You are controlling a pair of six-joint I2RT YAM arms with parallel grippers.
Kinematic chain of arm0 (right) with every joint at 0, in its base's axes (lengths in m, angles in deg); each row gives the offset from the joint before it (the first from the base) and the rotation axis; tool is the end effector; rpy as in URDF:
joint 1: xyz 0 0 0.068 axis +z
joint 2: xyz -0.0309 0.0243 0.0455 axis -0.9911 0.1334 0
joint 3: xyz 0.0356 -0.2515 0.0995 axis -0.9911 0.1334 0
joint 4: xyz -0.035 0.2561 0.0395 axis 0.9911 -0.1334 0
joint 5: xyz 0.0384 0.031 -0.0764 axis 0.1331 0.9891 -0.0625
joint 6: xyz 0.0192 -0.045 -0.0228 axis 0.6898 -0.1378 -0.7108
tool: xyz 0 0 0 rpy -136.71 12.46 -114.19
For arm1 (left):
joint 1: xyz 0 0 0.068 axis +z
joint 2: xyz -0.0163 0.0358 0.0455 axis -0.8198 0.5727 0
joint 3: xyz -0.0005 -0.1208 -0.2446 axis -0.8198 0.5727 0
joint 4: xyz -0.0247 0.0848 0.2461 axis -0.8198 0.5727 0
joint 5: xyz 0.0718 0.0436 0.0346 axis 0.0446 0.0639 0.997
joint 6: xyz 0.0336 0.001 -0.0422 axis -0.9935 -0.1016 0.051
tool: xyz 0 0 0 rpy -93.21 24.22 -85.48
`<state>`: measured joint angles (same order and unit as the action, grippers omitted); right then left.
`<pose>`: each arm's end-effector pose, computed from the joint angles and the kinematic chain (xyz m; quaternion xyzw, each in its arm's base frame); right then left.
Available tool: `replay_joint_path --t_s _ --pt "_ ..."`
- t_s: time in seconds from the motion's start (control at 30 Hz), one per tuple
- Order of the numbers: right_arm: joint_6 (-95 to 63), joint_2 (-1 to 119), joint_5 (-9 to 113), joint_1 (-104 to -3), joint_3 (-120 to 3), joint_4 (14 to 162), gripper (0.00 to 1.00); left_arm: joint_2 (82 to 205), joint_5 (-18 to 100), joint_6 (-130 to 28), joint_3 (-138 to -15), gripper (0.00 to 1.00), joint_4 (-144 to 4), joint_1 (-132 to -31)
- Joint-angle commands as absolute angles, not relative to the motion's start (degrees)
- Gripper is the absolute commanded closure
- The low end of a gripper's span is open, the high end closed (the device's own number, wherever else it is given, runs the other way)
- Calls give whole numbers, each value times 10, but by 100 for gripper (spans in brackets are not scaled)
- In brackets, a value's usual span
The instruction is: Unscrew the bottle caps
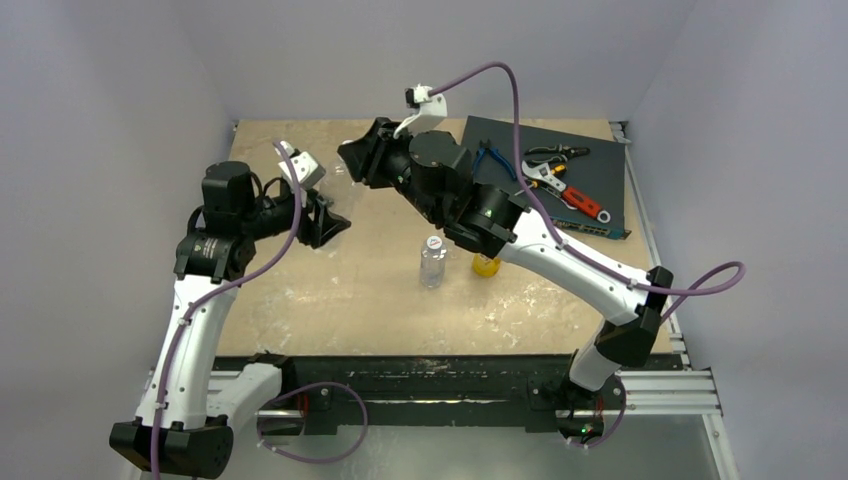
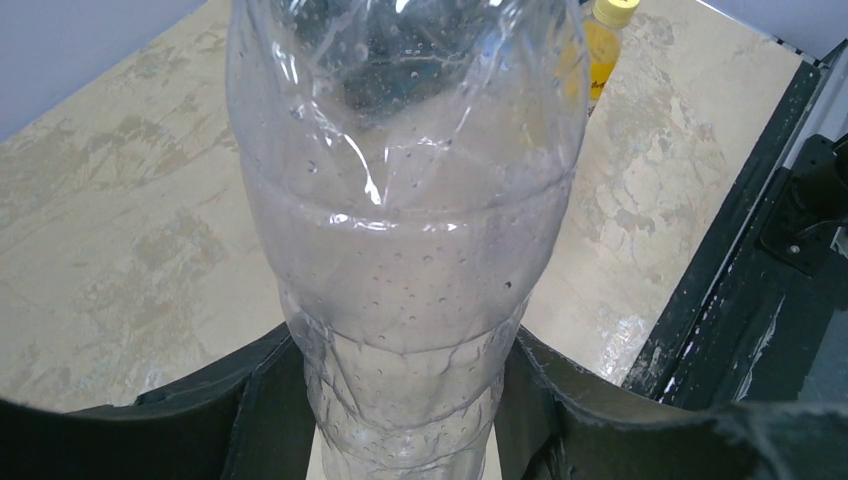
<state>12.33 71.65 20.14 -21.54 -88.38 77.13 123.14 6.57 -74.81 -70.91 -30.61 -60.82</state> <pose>0.1940 0.3167 0.4870 -0.0058 0.7055 0.4153 0.5743 0.1845 -0.0428 0.3933 0.3148 0.7503 -0.2787 0.5103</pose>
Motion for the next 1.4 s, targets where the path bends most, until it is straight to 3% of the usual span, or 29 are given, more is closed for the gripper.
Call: replay_joint_path --t_s 0.0,0.1,0.3,0.77,0.97,1.1,1.13,1.17,1.2,1.23,1.3,1.37 --pt "112 719 190 -216 -903 795 70 1221 66 -732 -708 72 -332 -609" --pt "110 724 196 -216 -904 794 76 1220 64 -727 -707 72 -337 -609" --pt "89 718 210 -216 -893 808 100 1219 27 -723 -710 72 -329 -609" --pt "-56 545 597 -224 -667 1065 100 1248 -262 -714 -813 66 -240 -609" --pt "-44 522 718 -254 -655 1084 100 1235 -290 -690 -817 66 -250 -609" --pt "-45 519 697 -261 -661 1062 100 1227 -270 -695 -815 71 -253 -609" --pt "-45 518 674 -261 -662 1054 80 1225 -259 -703 -815 74 -250 -609" --pt "-43 517 631 -261 -664 1045 49 1224 -234 -715 -814 78 -246 -609" --pt "-41 521 577 -260 -672 1026 36 1221 -209 -723 -813 84 -247 -609" --pt "-41 527 525 -259 -687 995 28 1218 -179 -721 -809 86 -260 -609" --pt "-19 545 448 -254 -717 955 16 1209 -111 -696 -790 81 -300 -609" --pt "-3 566 391 -241 -744 924 15 1200 -60 -697 -777 78 -320 -609"
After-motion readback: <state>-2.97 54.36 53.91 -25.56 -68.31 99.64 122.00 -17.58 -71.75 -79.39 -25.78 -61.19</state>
